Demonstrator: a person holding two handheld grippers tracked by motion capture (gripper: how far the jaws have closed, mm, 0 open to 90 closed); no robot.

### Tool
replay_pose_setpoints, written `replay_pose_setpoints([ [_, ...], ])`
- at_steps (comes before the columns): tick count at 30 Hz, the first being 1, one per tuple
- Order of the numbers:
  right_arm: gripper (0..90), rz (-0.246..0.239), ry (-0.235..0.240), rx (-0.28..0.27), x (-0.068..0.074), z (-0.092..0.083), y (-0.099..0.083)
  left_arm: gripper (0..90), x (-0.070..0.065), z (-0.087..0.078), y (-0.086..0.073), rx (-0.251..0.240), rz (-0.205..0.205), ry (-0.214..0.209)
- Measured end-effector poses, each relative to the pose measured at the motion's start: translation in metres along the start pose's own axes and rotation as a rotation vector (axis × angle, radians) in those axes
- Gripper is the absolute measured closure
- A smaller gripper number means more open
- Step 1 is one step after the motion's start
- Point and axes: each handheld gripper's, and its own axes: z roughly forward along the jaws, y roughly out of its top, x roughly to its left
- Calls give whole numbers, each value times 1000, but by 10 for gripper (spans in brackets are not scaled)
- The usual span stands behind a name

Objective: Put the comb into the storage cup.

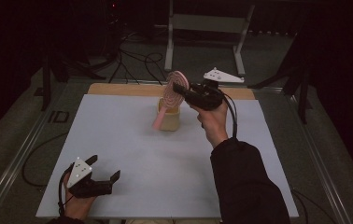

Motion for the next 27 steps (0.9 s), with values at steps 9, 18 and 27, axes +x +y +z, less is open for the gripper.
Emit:
replay_pose_setpoints([
  [9, 654, 2, -8, -16, 0, 1, 5, 0, 0, 0, 0, 0, 1, 0],
  [18, 654, 13, -29, -32, -3, 2, 7, 0, 0, 0, 0, 0, 2, -1],
  [27, 654, 28, -49, -46, -8, 3, 8, 0, 0, 0, 0, 0, 2, -1],
])
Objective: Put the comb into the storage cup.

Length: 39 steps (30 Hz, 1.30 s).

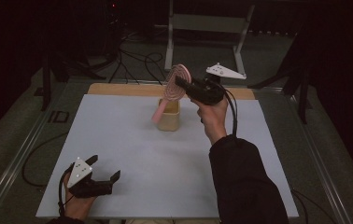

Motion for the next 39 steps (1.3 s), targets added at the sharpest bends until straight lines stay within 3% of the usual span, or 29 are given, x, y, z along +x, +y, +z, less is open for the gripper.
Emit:
replay_pose_setpoints([
  [12, 655, 25, -35, -20, -7, -2, 3, 0, 0, 0, 0, -2, 0, 0],
  [39, 655, 24, -118, -31, -17, 4, 9, 0, 0, -1, 0, -7, -6, 0],
])
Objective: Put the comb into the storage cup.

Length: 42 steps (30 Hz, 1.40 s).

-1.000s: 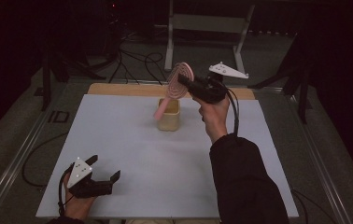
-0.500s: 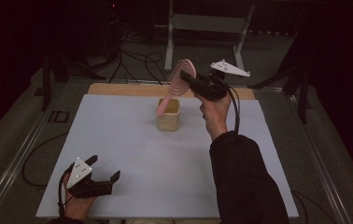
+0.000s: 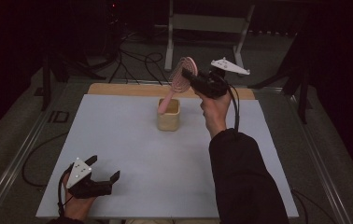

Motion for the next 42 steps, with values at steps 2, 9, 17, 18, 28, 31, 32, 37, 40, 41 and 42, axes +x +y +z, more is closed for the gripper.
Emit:
replay_pose_setpoints([
  [2, 654, 5, -9, 1, -2, 1, -1, 0, 0, 0, 0, 1, 0, 0],
  [9, 654, 9, -26, 4, -5, 2, -2, 0, 0, 0, 0, 0, -1, -1],
  [17, 654, 13, -39, 0, -6, 5, -4, 0, 0, -1, 0, -2, -2, 0],
  [18, 654, 12, -42, 2, -7, 6, -5, 0, 0, -1, 0, -3, -2, 0],
  [28, 654, 10, -49, 7, -7, 10, -9, 0, 0, -1, 0, -2, -2, 2],
  [31, 654, 7, -52, 11, -7, 11, -10, 0, 0, -1, 0, -3, -2, 2],
  [32, 654, 10, -53, 11, -7, 11, -10, 0, 0, -1, 0, -2, -2, 2],
  [37, 654, 11, -53, 12, -7, 13, -12, 0, 0, -1, 0, -2, -1, 2],
  [40, 654, 14, -55, 12, -8, 14, -13, 0, 0, -1, 0, -3, -2, 2],
  [41, 654, 15, -56, 12, -8, 14, -13, 0, 0, -1, 0, -2, -2, 2],
  [42, 654, 12, -57, 13, -8, 14, -14, 0, 0, -1, 0, -2, -1, 2],
])
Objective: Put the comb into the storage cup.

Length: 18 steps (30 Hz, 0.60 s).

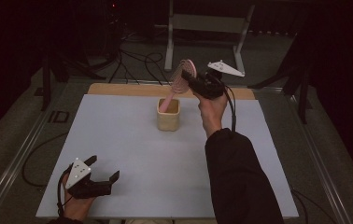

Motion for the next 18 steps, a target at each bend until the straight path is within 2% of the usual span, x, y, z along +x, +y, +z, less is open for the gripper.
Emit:
replay_pose_setpoints([
  [18, 654, 21, 1, 14, -3, 3, -11, 0, 0, 0, 0, 1, 1, 0],
])
